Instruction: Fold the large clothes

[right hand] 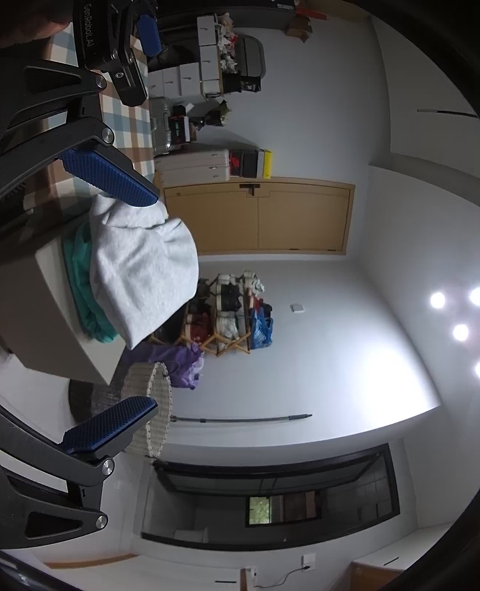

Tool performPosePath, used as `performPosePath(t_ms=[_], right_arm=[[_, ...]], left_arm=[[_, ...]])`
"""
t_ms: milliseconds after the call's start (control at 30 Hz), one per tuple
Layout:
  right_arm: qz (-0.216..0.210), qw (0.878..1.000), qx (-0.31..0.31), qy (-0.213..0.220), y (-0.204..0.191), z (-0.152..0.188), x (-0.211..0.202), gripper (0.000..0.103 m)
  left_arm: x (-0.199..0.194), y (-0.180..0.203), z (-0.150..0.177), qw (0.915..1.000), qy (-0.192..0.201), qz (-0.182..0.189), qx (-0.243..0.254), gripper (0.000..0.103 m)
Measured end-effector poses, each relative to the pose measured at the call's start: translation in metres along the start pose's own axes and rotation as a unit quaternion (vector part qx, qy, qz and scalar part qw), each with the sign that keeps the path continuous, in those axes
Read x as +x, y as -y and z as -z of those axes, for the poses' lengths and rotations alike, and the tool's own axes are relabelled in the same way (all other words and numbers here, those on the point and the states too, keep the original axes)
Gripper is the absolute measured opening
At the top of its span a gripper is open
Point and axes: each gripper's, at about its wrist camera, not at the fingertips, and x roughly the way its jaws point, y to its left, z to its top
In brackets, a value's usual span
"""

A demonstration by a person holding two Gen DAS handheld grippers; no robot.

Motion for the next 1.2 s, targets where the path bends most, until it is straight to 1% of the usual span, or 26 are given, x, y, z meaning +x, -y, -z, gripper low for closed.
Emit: performPosePath(t_ms=[1200], right_arm=[[0.000, 1.000, 0.002, -0.001, -0.0026, 0.0013, 0.0017, 0.103]], left_arm=[[-0.0011, 0.0018, -0.0023, 0.9998, -0.006, 0.012, 0.011, 0.101]])
